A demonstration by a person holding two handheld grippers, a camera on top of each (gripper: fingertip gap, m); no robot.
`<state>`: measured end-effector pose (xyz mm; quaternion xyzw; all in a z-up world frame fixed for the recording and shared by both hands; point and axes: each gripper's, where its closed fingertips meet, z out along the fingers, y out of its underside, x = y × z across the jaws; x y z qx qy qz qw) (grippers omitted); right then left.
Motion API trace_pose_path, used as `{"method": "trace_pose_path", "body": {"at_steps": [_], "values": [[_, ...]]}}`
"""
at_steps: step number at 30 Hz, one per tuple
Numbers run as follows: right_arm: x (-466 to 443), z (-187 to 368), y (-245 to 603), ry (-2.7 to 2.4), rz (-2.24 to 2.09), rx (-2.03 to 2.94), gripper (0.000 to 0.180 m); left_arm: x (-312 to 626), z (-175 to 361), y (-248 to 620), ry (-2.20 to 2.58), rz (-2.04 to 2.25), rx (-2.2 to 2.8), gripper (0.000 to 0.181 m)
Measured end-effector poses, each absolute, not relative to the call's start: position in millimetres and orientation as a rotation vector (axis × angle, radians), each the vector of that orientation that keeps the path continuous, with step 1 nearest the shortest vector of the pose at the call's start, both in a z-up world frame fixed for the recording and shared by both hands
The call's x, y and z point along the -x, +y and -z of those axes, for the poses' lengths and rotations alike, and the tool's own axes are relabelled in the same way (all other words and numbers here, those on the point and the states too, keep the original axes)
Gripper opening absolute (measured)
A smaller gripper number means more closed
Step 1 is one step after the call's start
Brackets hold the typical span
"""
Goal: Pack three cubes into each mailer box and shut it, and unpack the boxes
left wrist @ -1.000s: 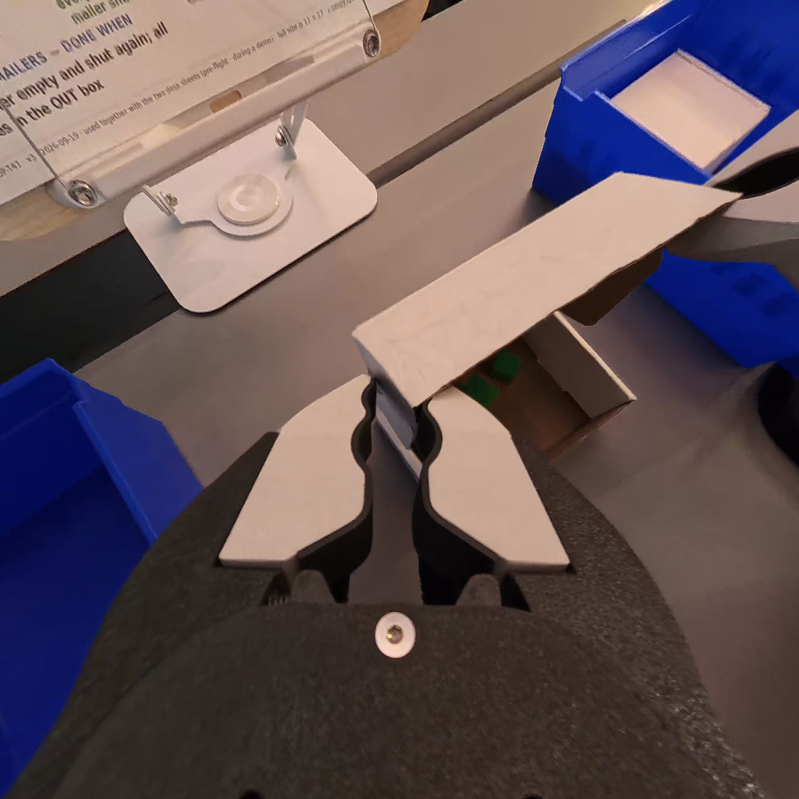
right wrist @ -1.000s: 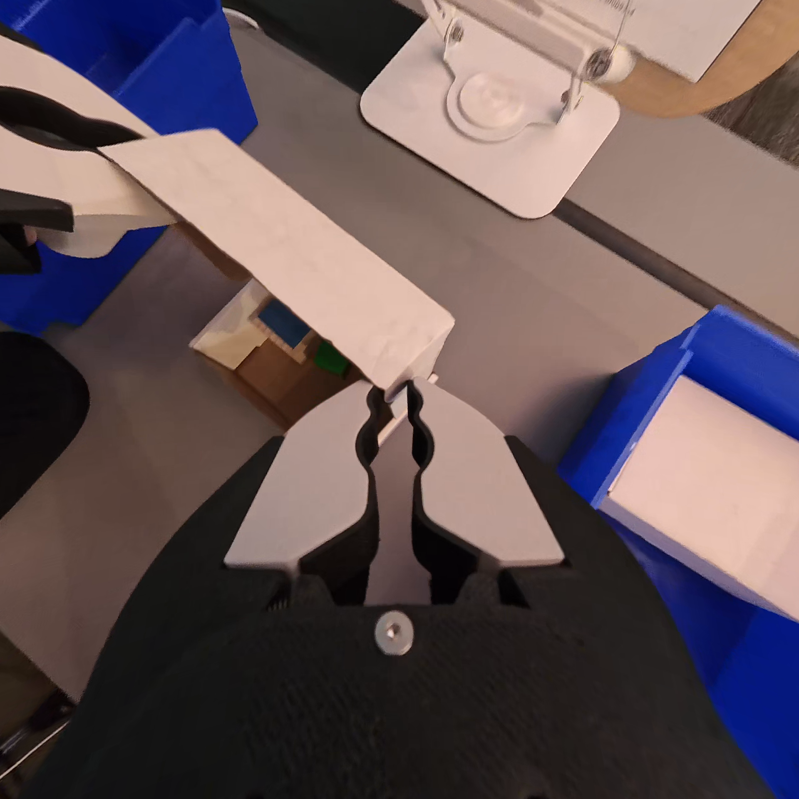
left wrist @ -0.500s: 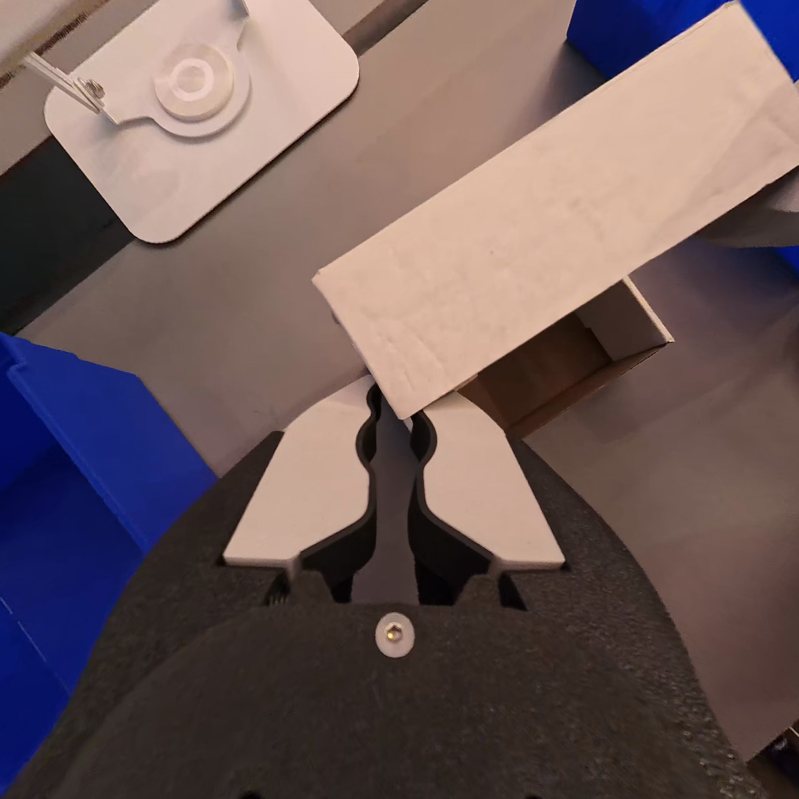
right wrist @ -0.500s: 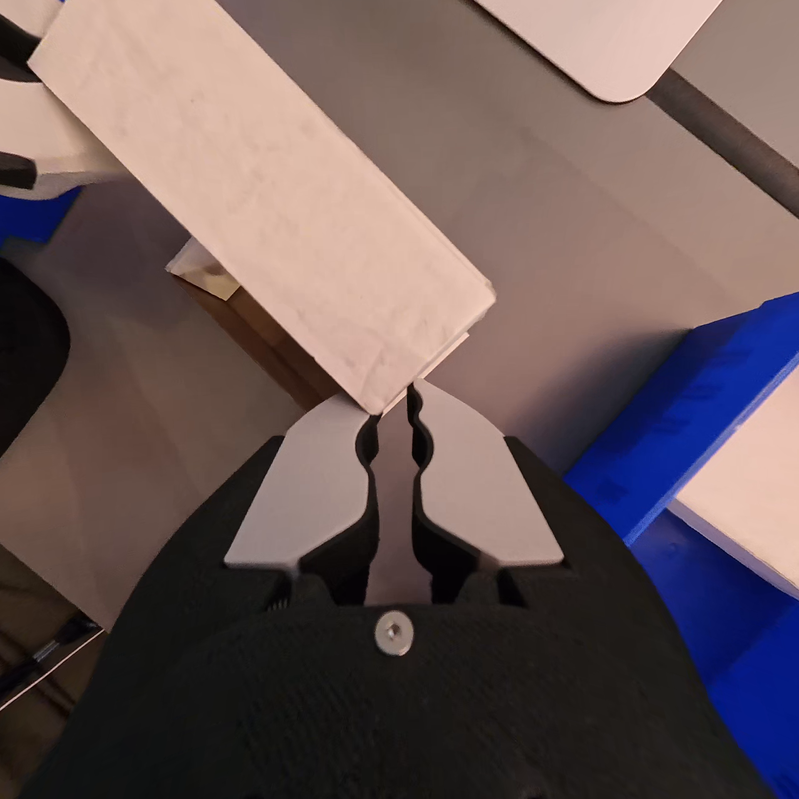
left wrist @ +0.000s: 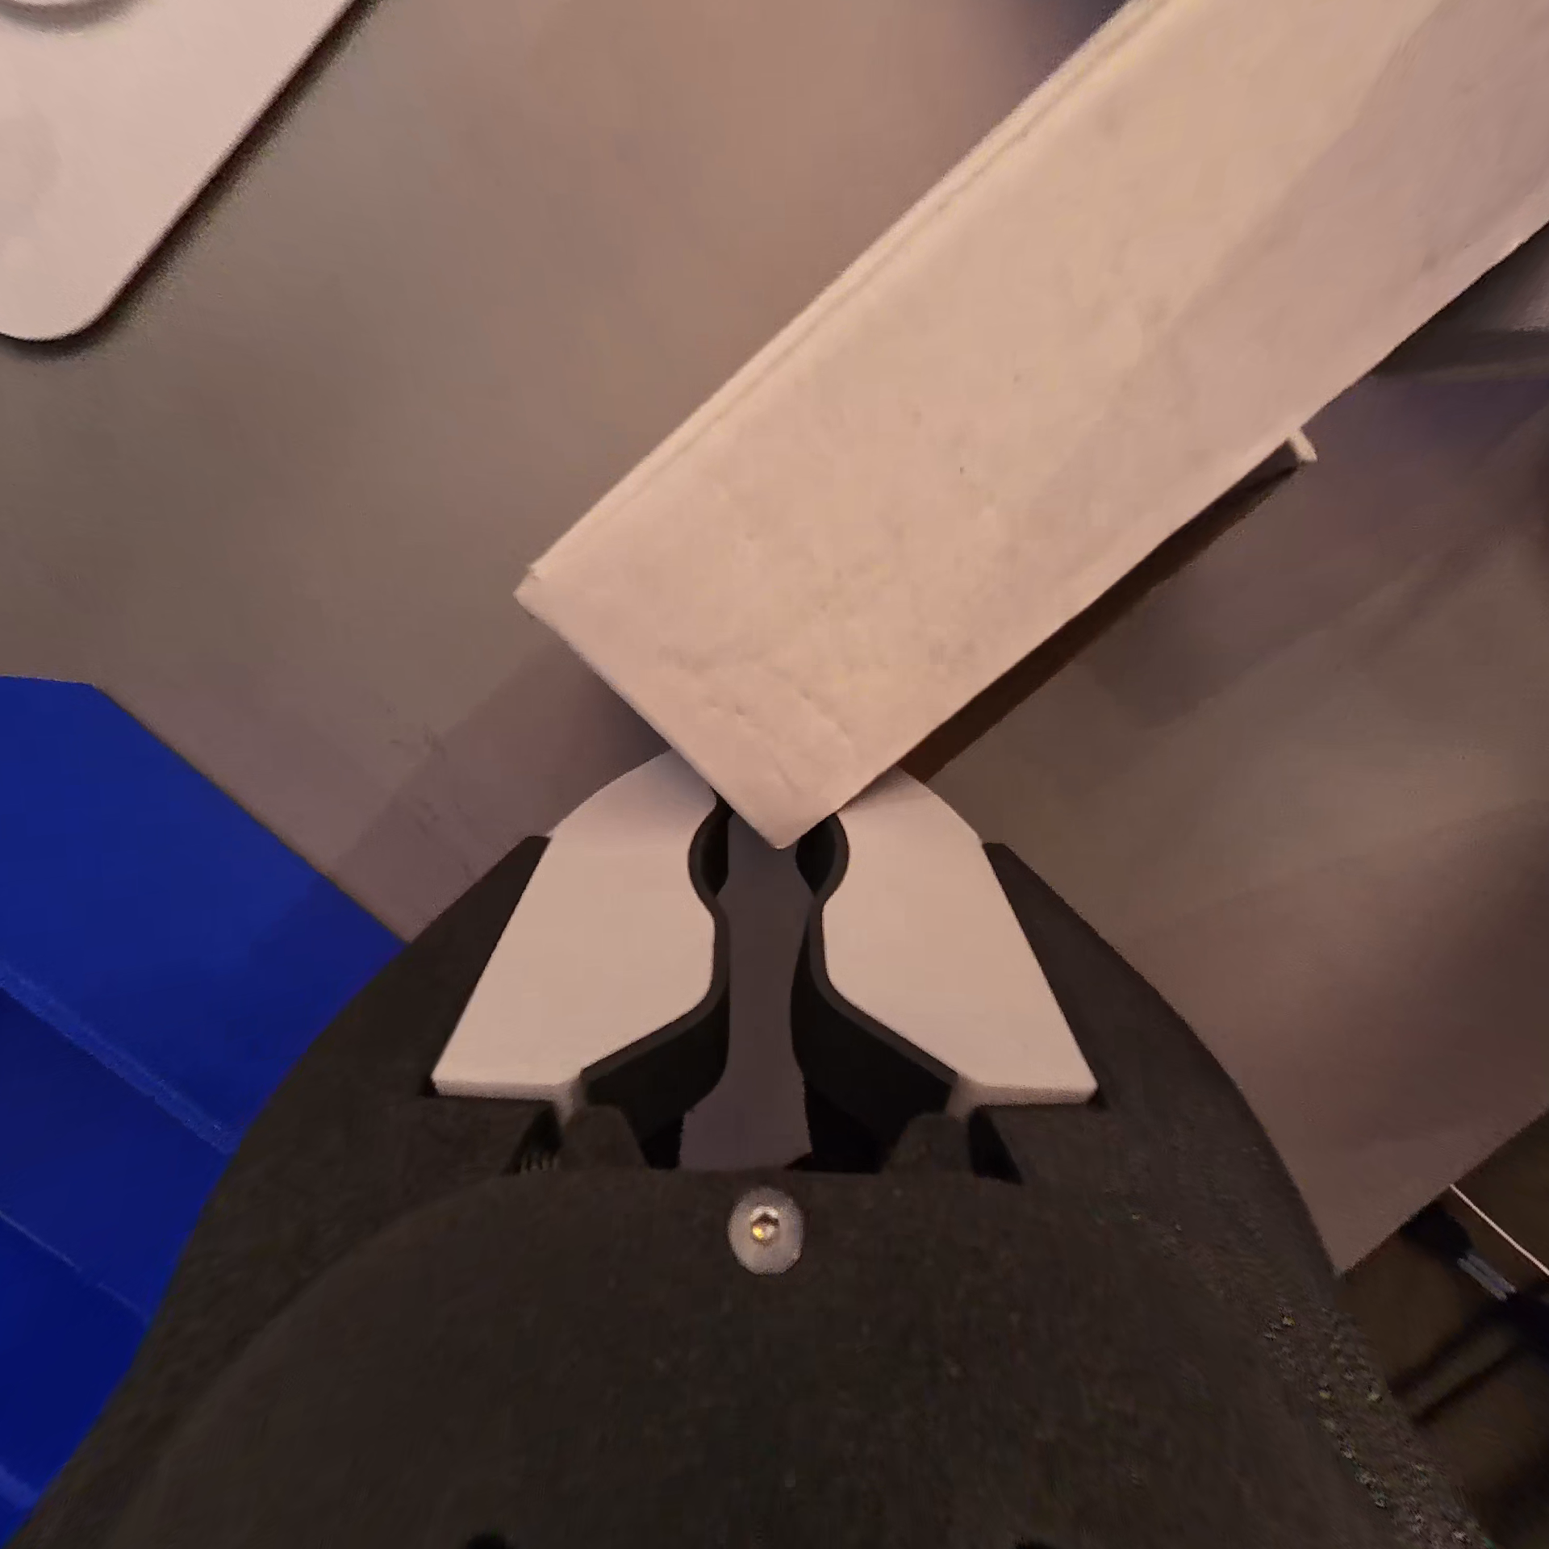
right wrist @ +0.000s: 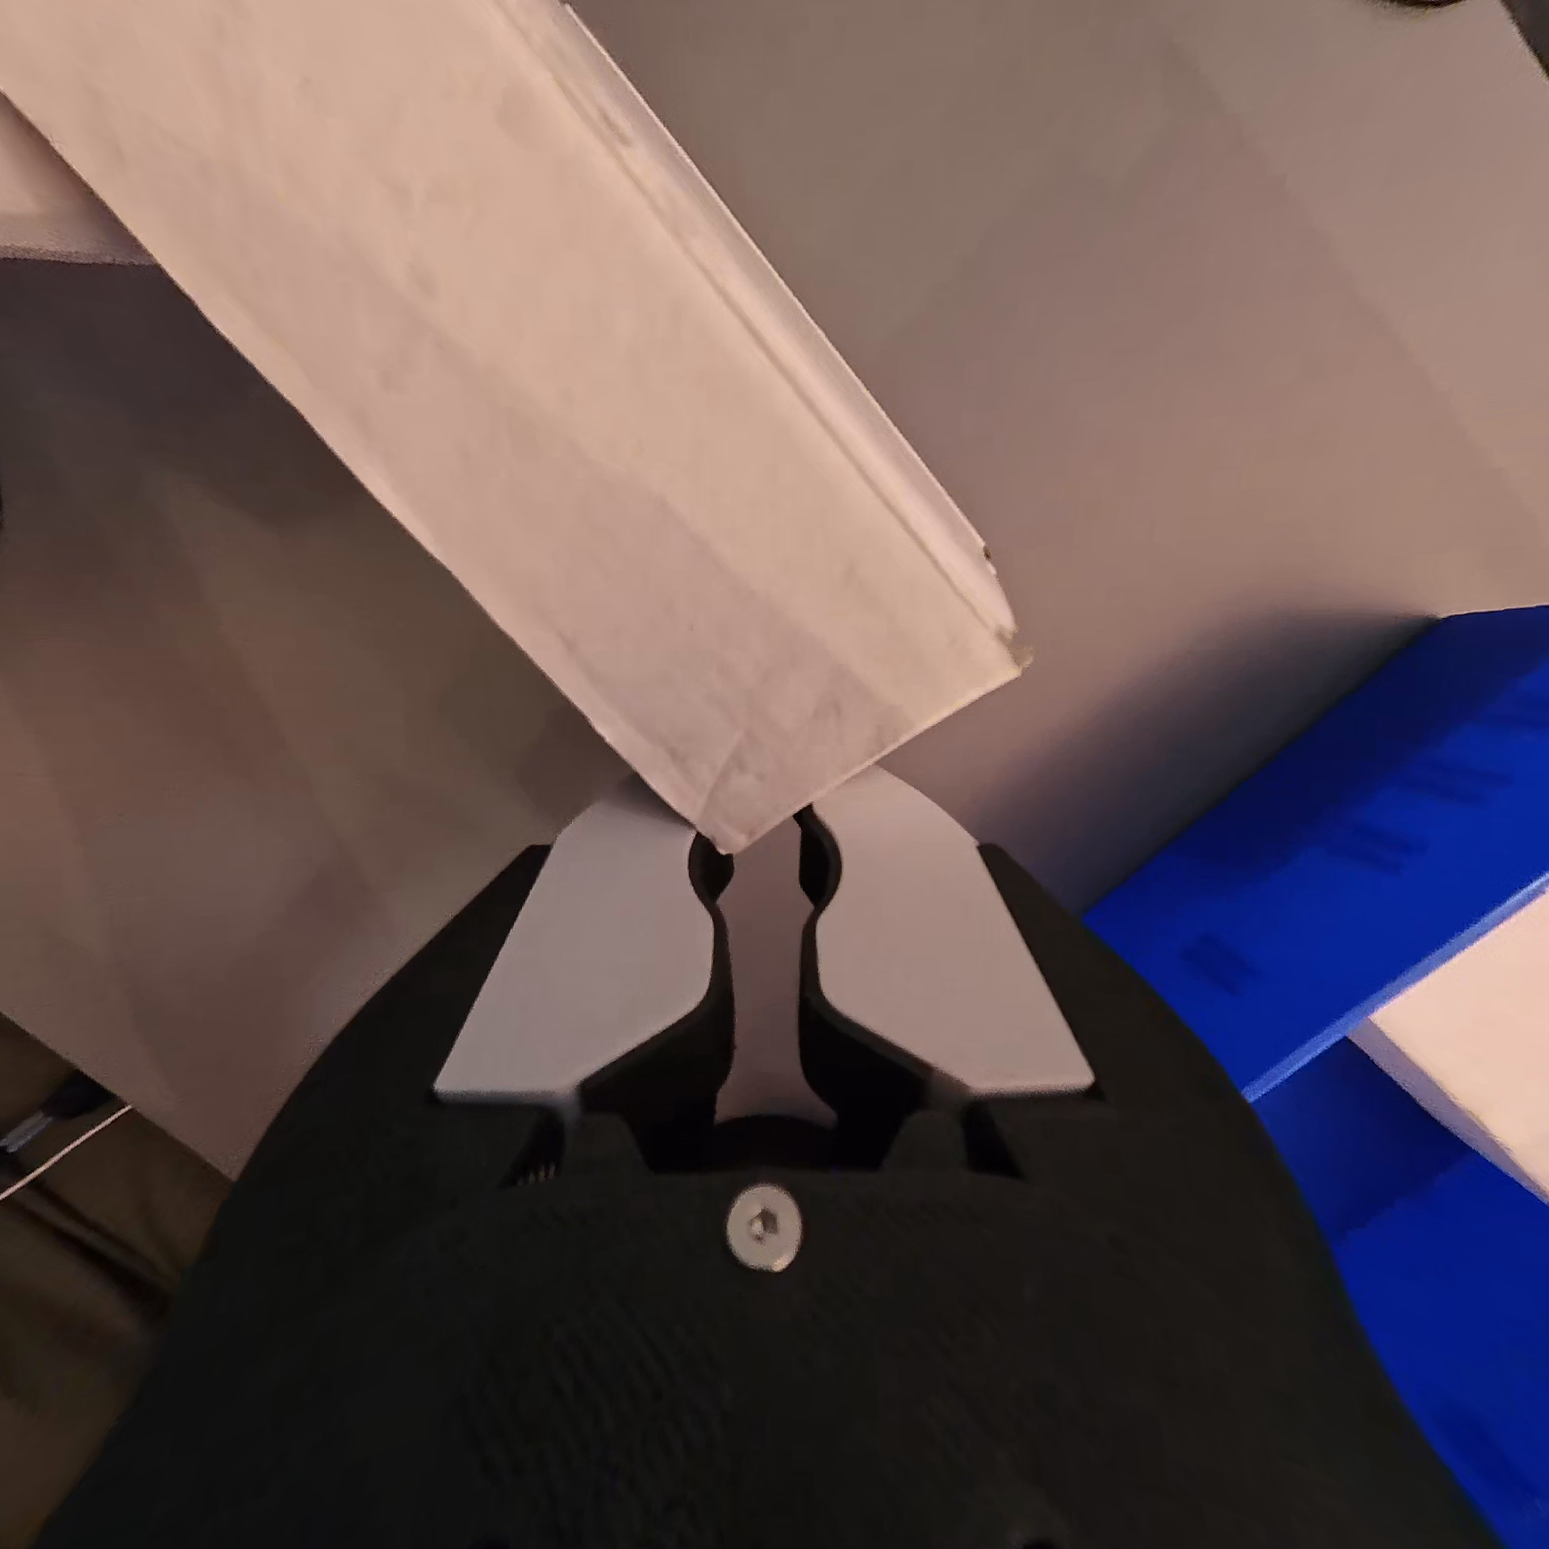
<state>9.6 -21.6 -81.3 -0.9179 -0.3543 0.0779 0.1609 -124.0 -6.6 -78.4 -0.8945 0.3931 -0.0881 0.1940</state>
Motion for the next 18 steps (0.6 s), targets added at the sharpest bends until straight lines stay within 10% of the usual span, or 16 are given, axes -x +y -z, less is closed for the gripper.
{"method": "trace_pose_path", "body": {"at_steps": [1,18], "values": [[-10,82,-21,-1.024,-0.205,2.619,0.011,124,80,-9,1.110,0.258,2.521,0.011],[-20,87,-43,-1.151,-0.179,2.716,0.016,134,88,-40,1.264,0.359,2.641,0.007]]}}
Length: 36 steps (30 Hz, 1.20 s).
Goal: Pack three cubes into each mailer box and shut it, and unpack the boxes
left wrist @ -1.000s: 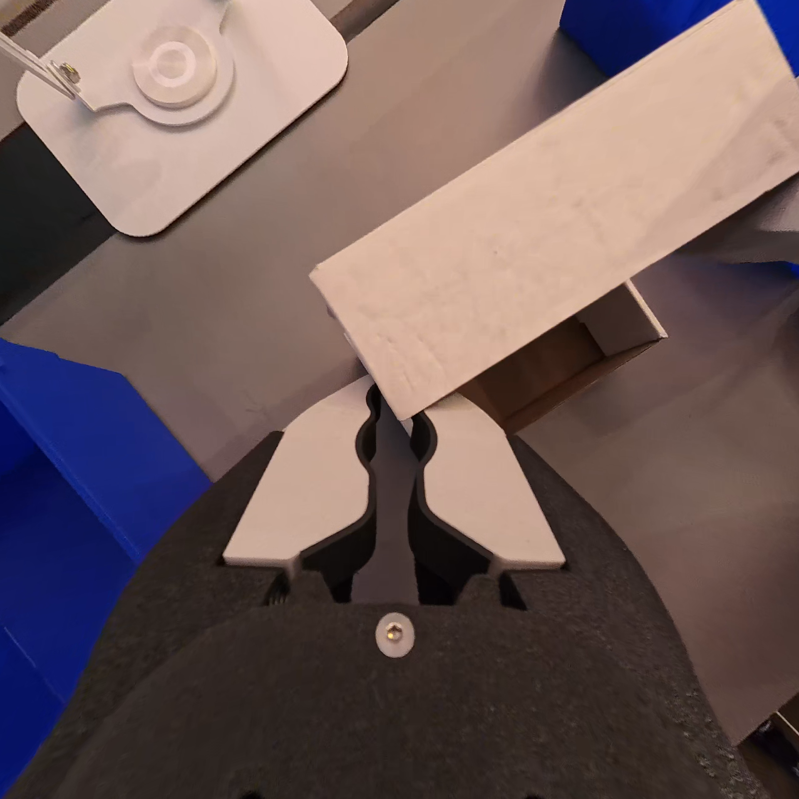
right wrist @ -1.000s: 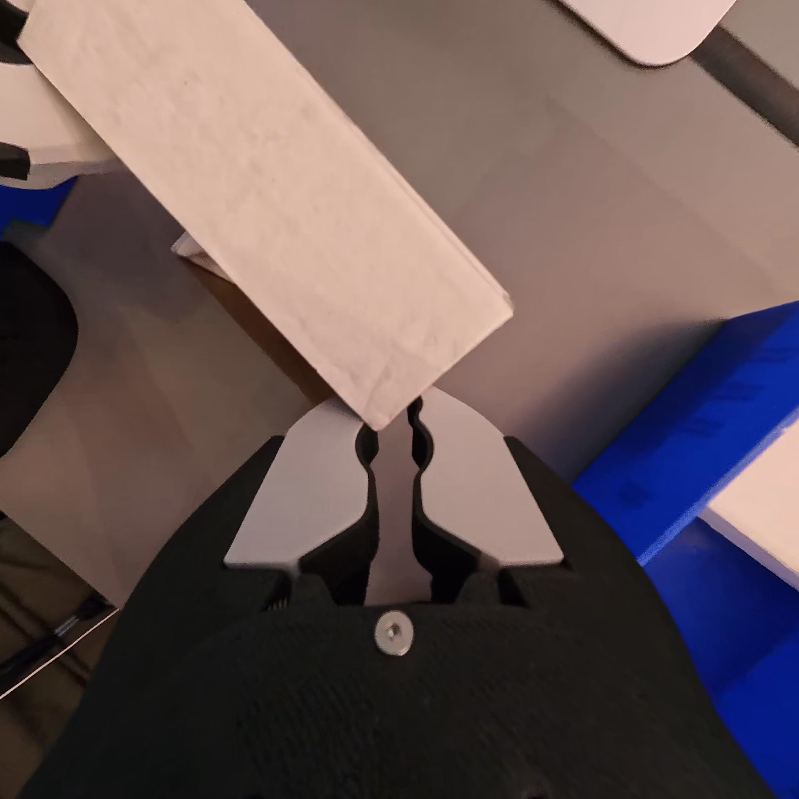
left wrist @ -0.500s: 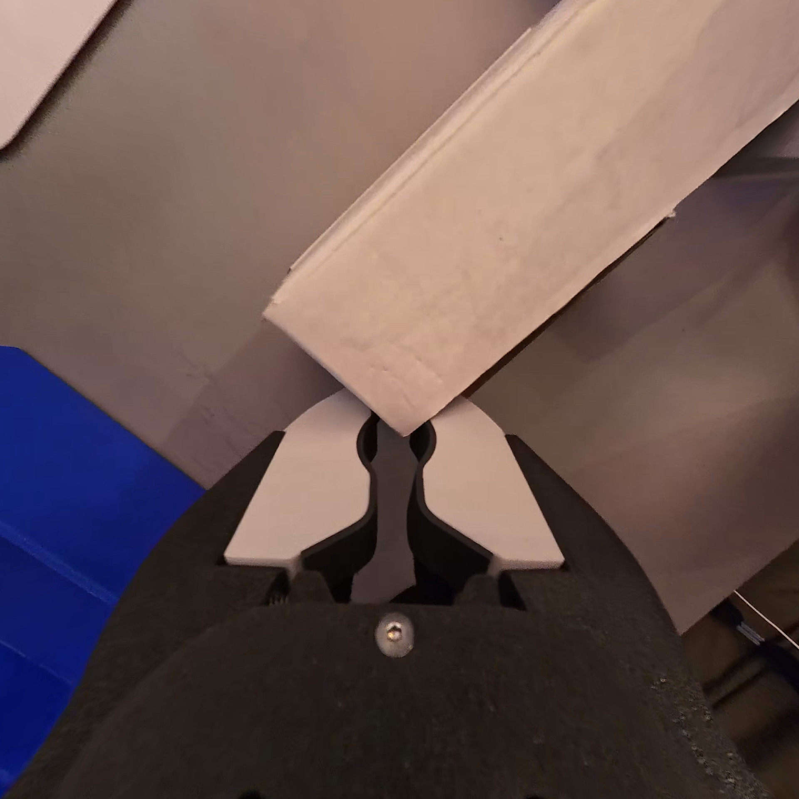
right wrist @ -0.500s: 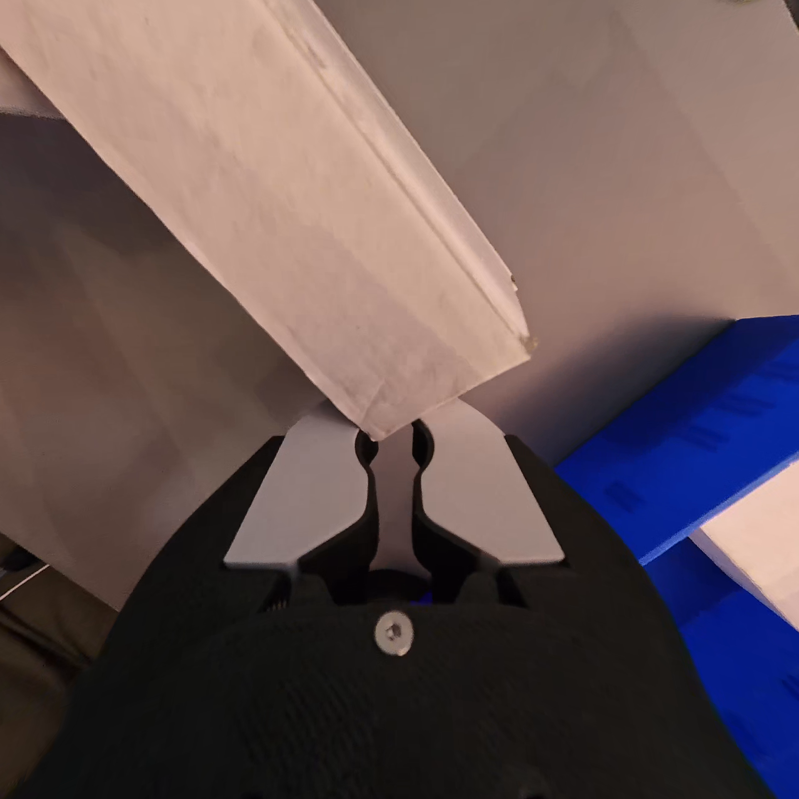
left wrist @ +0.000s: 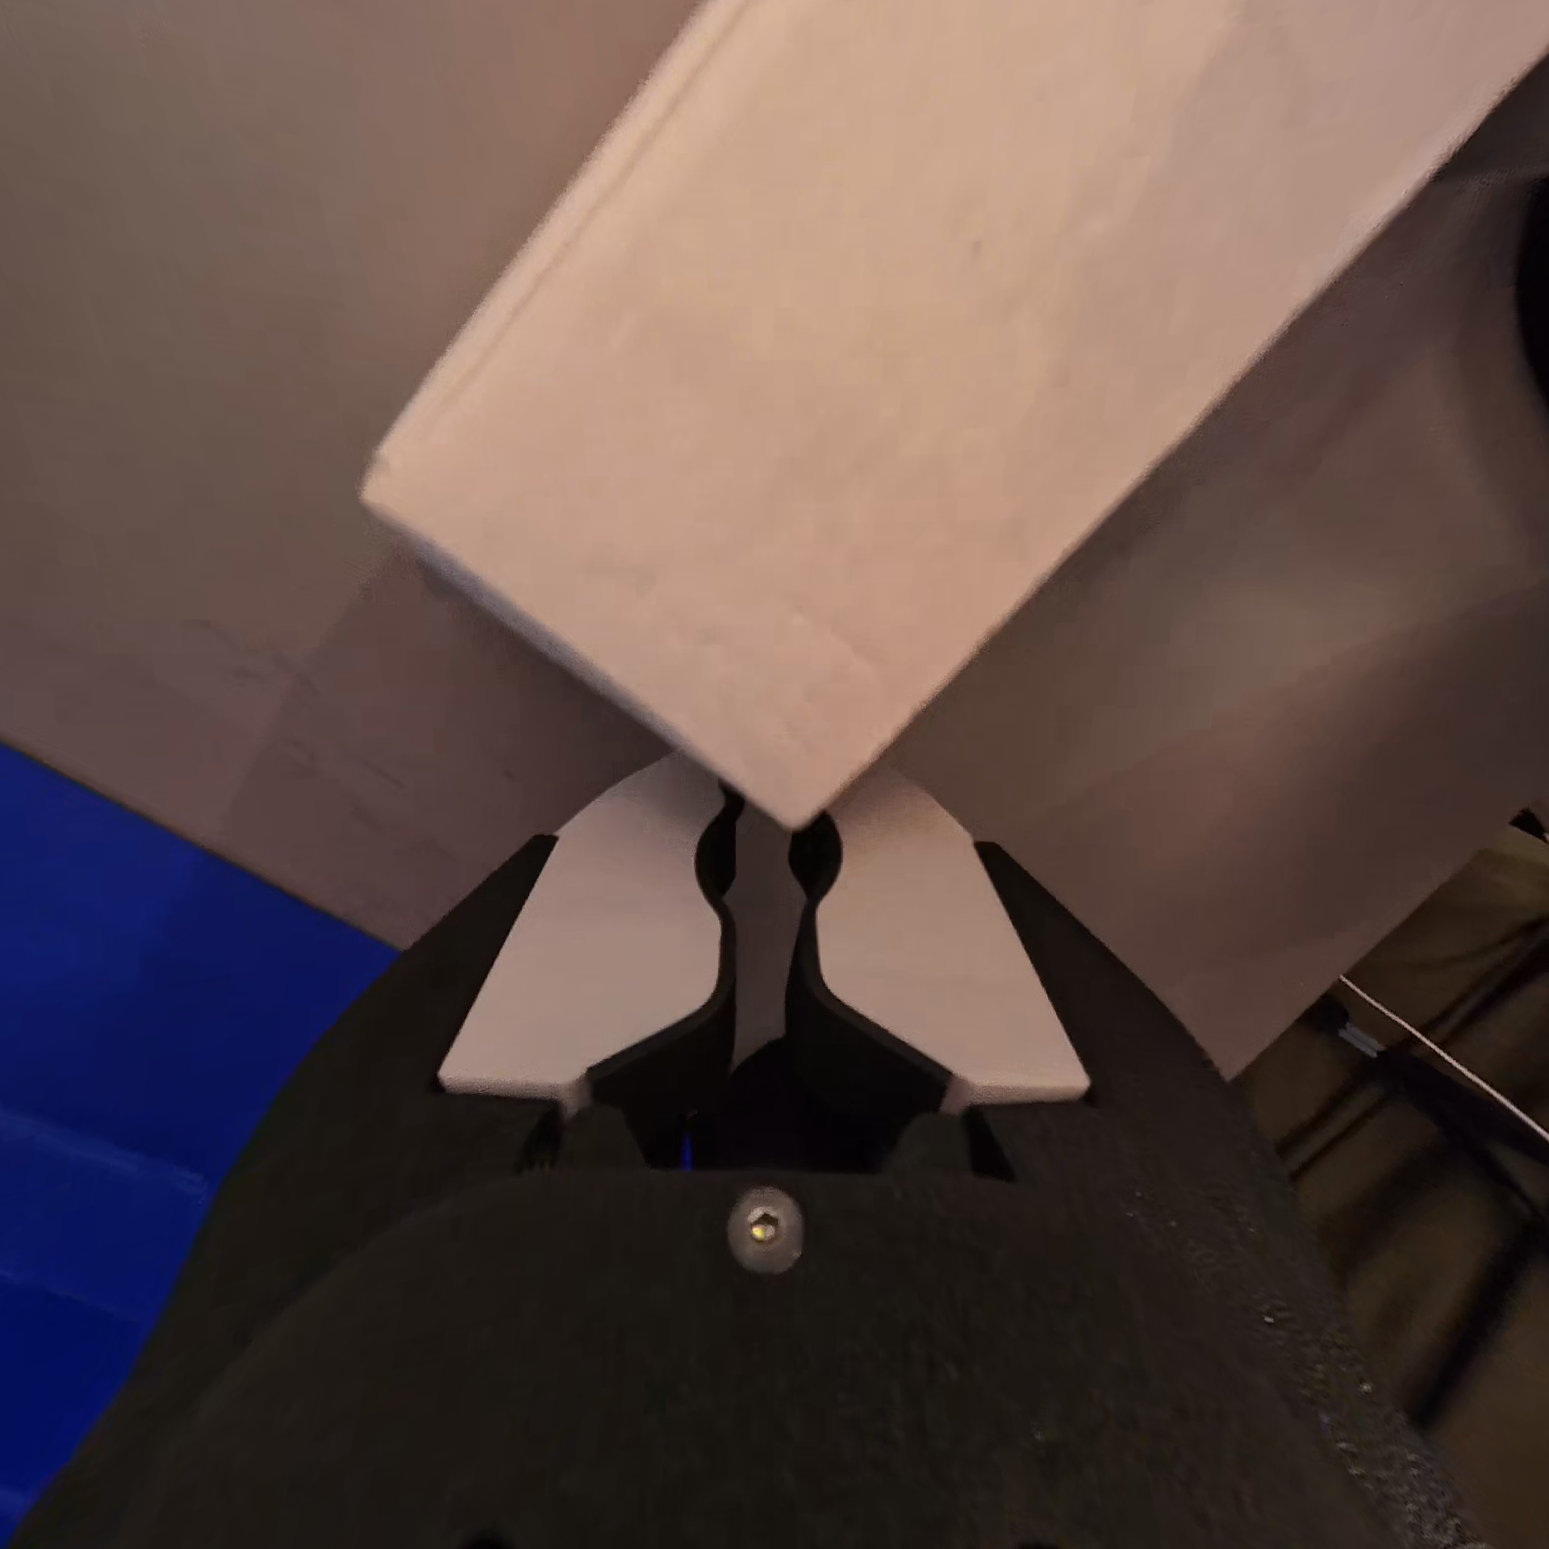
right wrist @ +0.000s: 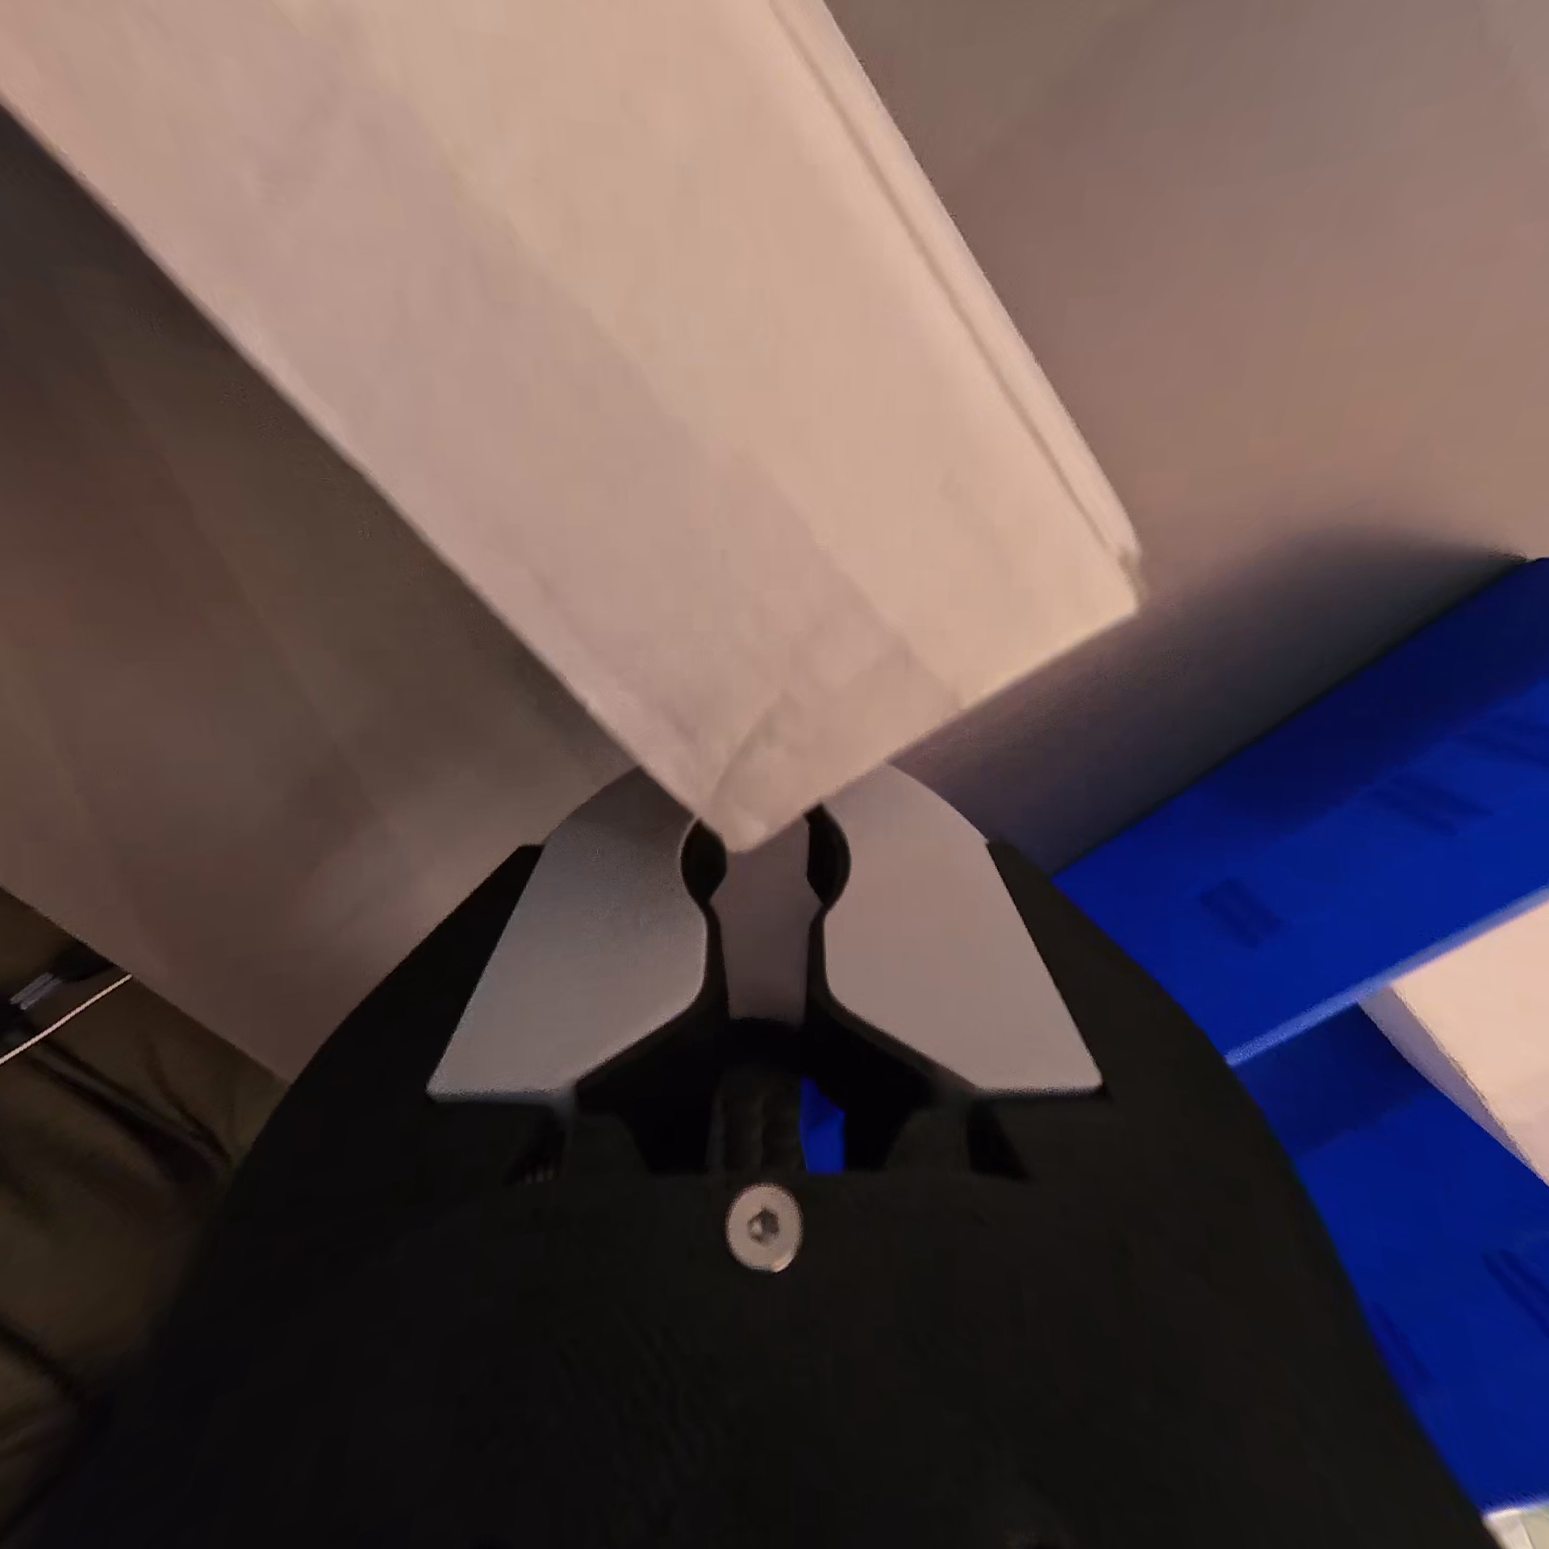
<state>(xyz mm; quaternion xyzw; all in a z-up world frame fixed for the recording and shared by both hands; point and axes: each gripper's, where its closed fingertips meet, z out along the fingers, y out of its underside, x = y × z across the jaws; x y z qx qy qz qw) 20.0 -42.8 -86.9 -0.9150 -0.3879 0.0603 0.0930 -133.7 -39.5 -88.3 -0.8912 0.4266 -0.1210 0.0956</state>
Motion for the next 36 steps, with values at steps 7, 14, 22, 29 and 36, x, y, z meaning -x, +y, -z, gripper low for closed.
{"method": "trace_pose_path", "body": {"at_steps": [7,14,22,29,36], "values": [[-35,34,-63,-1.143,-0.322,2.563,0.023,156,24,-32,1.109,0.407,2.444,0.007],[-35,-21,-28,-1.278,-0.109,1.961,0.074,153,-22,-5,1.167,0.350,2.007,0.079],[-6,12,-11,-1.492,-0.084,1.771,0.080,123,7,-1,1.451,0.207,1.782,0.087],[-3,29,-2,-1.540,-0.034,1.786,0.068,114,30,6,1.540,0.123,1.756,0.081],[-2,28,-14,-1.591,-0.049,1.783,0.056,114,35,-3,1.616,0.098,1.748,0.056]]}}
